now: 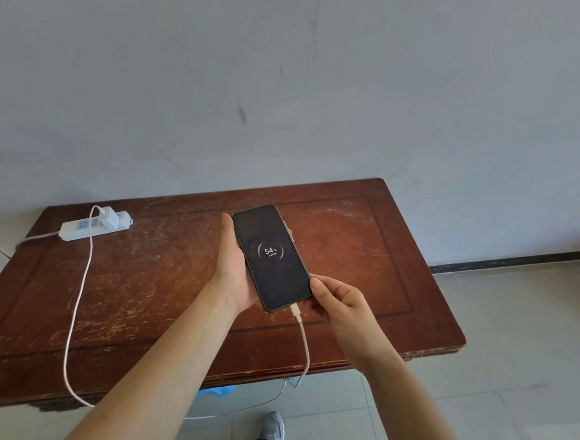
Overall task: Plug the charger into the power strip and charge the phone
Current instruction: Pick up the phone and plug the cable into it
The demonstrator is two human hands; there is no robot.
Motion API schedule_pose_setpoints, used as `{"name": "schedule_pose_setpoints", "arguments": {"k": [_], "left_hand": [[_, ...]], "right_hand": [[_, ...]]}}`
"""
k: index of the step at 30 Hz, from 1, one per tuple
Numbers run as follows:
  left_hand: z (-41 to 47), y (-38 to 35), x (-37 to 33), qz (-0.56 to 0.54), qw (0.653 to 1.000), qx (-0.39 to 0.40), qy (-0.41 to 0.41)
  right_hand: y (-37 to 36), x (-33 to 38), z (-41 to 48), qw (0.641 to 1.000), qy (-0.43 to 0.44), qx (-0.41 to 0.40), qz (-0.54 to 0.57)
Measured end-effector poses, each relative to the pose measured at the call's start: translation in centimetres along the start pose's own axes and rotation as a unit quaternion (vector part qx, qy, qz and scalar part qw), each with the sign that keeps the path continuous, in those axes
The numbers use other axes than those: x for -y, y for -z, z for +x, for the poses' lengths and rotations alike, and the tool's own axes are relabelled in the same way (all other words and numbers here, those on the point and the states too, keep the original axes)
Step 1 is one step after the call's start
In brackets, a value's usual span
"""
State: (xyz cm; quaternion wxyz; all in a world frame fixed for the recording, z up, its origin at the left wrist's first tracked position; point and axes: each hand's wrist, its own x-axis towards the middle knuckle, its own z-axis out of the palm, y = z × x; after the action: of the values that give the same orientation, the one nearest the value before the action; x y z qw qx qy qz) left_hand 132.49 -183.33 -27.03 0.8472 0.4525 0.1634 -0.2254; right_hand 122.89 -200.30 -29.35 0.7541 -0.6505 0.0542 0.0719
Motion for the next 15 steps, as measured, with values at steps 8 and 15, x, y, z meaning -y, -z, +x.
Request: {"name": "schedule_pose_setpoints", "arguments": {"k": [8, 15], "left_hand": [[2.0, 6.2, 3.7, 0.037, 0.989, -0.141, 0.028], [5.6, 11.7, 6.1, 0.161, 0.969, -0.177, 0.062]], "right_hand": [[-2.3, -5.9, 4.6, 0.995, -0.062, -0.064, -0.047], [-3.7, -12.0, 8.6, 0.978, -0.163, -0.077, -0.1]]}}
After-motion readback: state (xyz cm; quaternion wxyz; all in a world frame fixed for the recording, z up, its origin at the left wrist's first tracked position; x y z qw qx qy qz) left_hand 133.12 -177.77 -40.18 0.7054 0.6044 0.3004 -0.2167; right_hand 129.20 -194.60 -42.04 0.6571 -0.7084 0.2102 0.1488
